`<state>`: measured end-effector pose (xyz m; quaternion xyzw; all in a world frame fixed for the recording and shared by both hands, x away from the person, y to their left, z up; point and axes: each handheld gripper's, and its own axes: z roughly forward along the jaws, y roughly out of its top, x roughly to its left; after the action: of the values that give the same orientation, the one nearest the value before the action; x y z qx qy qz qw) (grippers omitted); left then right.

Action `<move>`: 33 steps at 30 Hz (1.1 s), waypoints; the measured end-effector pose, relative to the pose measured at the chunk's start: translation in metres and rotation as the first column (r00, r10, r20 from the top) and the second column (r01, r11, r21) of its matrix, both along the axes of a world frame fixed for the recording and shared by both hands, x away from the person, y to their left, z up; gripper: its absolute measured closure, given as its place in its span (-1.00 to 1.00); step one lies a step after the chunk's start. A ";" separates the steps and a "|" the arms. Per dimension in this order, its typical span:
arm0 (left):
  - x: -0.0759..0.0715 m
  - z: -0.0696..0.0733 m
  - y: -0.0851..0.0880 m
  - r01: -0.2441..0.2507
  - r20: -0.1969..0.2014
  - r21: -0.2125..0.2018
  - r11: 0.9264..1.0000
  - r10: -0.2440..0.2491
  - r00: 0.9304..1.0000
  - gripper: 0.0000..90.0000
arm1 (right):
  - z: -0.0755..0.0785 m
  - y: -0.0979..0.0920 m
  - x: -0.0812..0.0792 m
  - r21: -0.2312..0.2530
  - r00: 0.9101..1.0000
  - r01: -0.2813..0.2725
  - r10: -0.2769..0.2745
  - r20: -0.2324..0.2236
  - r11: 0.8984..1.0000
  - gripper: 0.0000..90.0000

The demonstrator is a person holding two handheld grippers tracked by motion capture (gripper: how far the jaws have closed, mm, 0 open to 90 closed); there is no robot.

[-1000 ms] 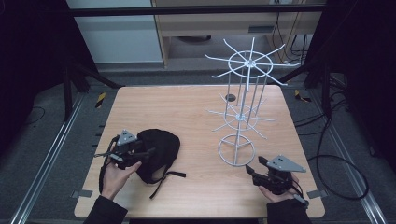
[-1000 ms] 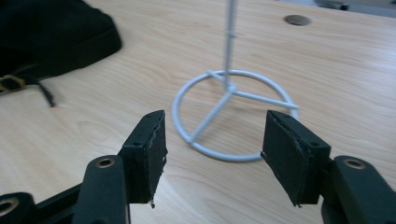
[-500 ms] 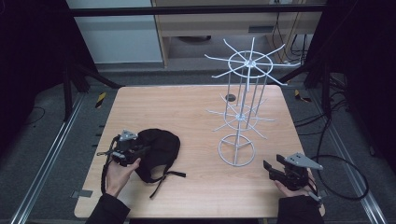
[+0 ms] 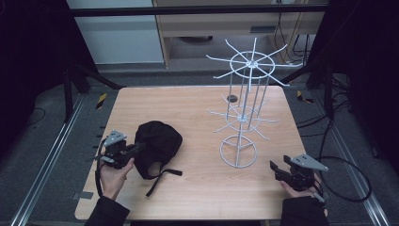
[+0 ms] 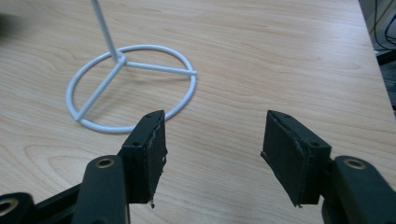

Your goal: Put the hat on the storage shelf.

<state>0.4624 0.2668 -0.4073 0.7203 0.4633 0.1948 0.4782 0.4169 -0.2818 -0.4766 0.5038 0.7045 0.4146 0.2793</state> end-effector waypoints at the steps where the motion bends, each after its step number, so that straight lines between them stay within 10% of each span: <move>1: 0.000 0.000 0.000 0.000 0.000 0.000 1.000 0.000 1.000 0.92 | -0.001 -0.001 0.000 -0.003 1.000 0.005 -0.005 0.001 1.000 -0.15; 15: -0.031 0.049 0.003 0.061 0.244 -0.159 0.985 -0.020 0.969 0.92 | -0.005 -0.002 0.004 -0.020 1.000 0.022 -0.022 0.022 1.000 -0.27; 24: -0.047 0.078 -0.009 0.124 0.411 -0.236 0.964 -0.016 0.911 0.92 | -0.007 -0.002 0.005 -0.032 0.999 0.034 -0.033 0.031 0.999 -0.31; 33: -0.034 0.104 -0.022 0.217 0.427 -0.238 0.947 -0.099 0.899 0.92 | -0.008 -0.002 0.005 -0.040 0.999 0.034 -0.033 0.040 0.999 -0.32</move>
<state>0.4280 0.2450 -0.3032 0.6241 0.3151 0.2343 0.6756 0.4222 -0.2842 -0.4842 0.5016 0.6985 0.4053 0.3101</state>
